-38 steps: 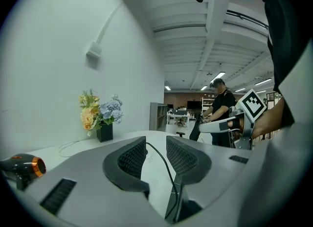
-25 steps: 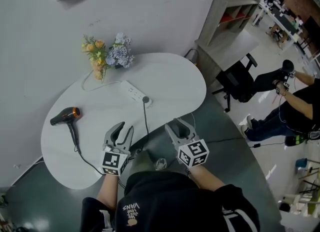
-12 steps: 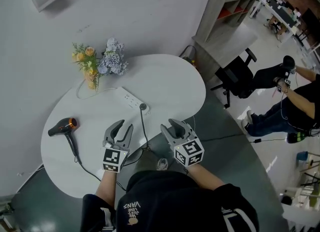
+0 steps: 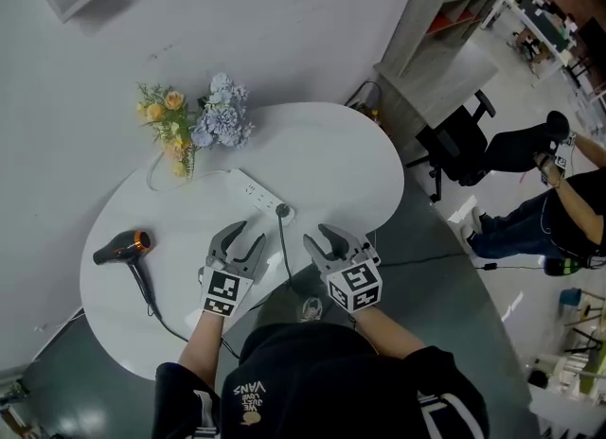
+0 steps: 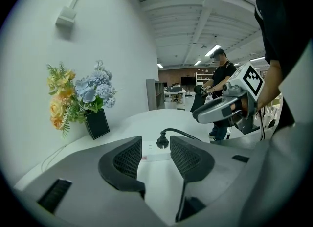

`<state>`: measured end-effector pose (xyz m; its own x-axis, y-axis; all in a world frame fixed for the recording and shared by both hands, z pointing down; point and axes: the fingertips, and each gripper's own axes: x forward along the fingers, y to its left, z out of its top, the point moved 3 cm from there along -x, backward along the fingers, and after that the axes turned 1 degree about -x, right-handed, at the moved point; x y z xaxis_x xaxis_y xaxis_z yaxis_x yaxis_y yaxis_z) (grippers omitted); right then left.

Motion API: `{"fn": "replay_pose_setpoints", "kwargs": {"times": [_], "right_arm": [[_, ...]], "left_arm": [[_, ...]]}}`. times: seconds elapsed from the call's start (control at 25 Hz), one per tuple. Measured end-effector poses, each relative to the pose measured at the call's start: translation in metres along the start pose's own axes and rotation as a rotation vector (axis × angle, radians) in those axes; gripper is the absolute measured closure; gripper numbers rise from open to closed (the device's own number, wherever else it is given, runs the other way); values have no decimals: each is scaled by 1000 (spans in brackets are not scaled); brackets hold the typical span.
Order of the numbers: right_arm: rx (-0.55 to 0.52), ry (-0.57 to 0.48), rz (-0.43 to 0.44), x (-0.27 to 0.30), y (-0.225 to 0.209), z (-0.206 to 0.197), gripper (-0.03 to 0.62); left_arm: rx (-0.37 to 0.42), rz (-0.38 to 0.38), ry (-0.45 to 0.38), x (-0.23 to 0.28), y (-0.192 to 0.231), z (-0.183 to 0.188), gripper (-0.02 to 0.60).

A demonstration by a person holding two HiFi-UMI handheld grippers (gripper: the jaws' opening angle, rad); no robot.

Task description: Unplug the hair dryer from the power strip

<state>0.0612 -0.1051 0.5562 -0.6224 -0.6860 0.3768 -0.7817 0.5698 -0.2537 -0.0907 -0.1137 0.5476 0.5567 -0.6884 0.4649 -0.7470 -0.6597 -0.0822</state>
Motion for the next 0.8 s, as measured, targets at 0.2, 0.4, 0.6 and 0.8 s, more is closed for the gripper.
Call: {"fn": "replay_pose_setpoints", "kwargs": {"times": [0.2, 0.4, 0.6, 0.8], "right_arm": [[-2, 30, 5, 25, -3, -4, 452], [-8, 52, 2, 45, -8, -6, 451], [-26, 73, 13, 61, -12, -7, 451], [-97, 95, 40, 77, -9, -10, 452]], "left_arm": [[27, -40, 39, 18, 10, -13, 387], [63, -85, 65, 36, 17, -22, 380], [130, -126, 104, 50, 21, -28, 368], [175, -164, 133, 61, 26, -37, 360]]}}
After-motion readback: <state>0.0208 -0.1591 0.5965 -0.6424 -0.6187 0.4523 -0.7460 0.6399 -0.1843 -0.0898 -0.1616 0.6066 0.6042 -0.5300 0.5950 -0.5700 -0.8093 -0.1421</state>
